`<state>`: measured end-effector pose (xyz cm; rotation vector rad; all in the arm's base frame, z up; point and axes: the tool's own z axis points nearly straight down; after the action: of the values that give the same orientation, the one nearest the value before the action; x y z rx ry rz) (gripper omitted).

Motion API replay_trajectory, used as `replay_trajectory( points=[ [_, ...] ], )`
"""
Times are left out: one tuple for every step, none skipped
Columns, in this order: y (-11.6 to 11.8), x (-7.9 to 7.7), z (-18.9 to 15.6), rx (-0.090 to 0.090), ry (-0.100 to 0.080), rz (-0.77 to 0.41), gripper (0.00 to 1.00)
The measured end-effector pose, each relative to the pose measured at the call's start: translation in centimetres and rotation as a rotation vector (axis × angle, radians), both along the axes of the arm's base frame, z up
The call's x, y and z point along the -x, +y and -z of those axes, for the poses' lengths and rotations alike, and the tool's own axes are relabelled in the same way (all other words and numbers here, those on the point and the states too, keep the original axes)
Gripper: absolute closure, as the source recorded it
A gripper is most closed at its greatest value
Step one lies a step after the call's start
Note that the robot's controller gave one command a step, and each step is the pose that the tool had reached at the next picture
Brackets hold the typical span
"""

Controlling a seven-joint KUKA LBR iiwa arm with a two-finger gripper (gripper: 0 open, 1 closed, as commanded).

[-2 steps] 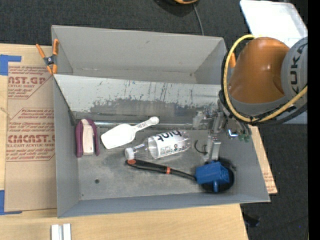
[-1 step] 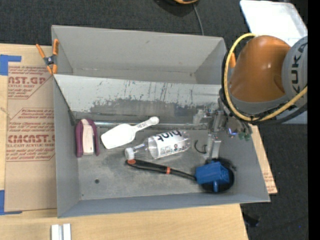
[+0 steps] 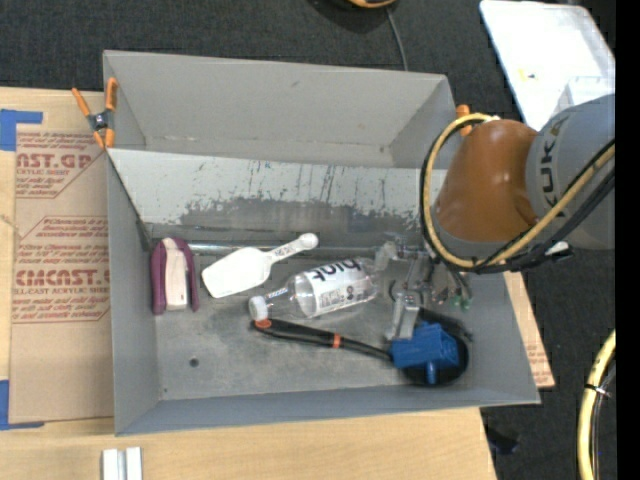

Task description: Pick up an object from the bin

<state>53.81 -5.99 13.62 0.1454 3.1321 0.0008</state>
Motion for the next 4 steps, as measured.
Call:
replay_trajectory(
  points=[
    [-0.5, 0.5, 4.4, -0.001, -0.004, 0.100, 0.00],
    [-0.5, 0.6, 5.5, 0.001, -0.008, 0.051, 0.00],
    [-1.1, 1.6, 6.3, -0.001, -0.010, 0.157, 0.00],
    [-5.8, -1.3, 5.9, -0.005, -0.010, 0.363, 0.00]
  ],
)
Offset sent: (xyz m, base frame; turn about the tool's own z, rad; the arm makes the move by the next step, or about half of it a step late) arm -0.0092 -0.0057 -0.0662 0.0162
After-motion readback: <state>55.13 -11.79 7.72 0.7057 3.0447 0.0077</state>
